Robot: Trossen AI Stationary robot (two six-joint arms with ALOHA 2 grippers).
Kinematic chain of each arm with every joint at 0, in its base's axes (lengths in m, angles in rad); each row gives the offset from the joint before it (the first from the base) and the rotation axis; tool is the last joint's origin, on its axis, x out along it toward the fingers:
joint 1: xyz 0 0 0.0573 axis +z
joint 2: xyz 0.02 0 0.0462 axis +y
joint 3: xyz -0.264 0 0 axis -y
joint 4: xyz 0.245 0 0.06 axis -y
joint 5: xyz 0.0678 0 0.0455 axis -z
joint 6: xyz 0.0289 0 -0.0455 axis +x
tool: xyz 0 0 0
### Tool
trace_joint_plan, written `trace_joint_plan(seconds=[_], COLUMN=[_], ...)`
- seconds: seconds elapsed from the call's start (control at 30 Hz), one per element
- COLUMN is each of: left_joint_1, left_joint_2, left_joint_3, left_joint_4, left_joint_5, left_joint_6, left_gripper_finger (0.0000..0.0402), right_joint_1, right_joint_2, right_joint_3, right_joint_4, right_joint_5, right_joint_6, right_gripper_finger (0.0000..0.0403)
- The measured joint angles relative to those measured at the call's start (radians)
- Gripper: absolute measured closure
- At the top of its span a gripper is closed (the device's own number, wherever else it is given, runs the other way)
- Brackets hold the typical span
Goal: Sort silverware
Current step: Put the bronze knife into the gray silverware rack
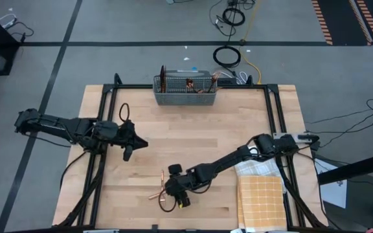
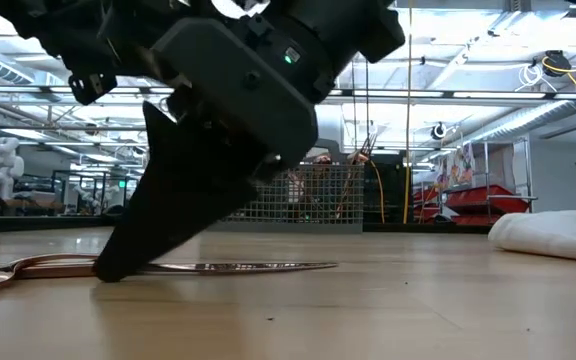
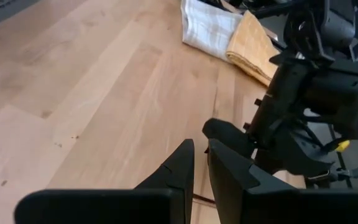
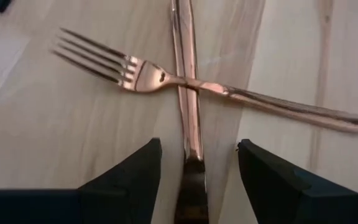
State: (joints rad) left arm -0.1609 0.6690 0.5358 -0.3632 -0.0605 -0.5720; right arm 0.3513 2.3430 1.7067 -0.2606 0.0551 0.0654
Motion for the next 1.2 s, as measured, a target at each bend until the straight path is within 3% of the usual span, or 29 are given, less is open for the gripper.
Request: trace_joint_plan(seconds=[0.2,0.3,0.57,0.63,1.2], left_joint_1=[-0.007,-0.006,-0.006,-0.006,-0.006], left_joint_2=[0.001,0.001,0.001,0.001,0.001], left_joint_3=[0.000,0.000,0.000,0.000,0.000], left_joint_4=[-0.034,-0.050,-0.050,-0.051,-0.050], left_joint_5=[-0.002,-0.009,-0.023,-0.023,-0.028], left_joint_6=[0.001,0.001,0.002,0.002,0.031], left_gripper_finger=[0.0349,0.0350,0.0350,0.0350,0.0350], right_joint_1=[0.001,0.005,0.007,0.006,0.004], right_joint_2=[0.046,0.069,0.086,0.086,0.045], right_joint_3=[0.004,0.006,0.011,0.011,0.009], right_joint_4=[-0.021,-0.032,-0.061,-0.066,-0.158], right_joint_5=[0.006,0.025,0.013,0.014,0.130], right_joint_6=[0.001,0.000,0.024,0.035,0.297], right_gripper_finger=[0.0204,0.0225,0.0370,0.0391,0.0402])
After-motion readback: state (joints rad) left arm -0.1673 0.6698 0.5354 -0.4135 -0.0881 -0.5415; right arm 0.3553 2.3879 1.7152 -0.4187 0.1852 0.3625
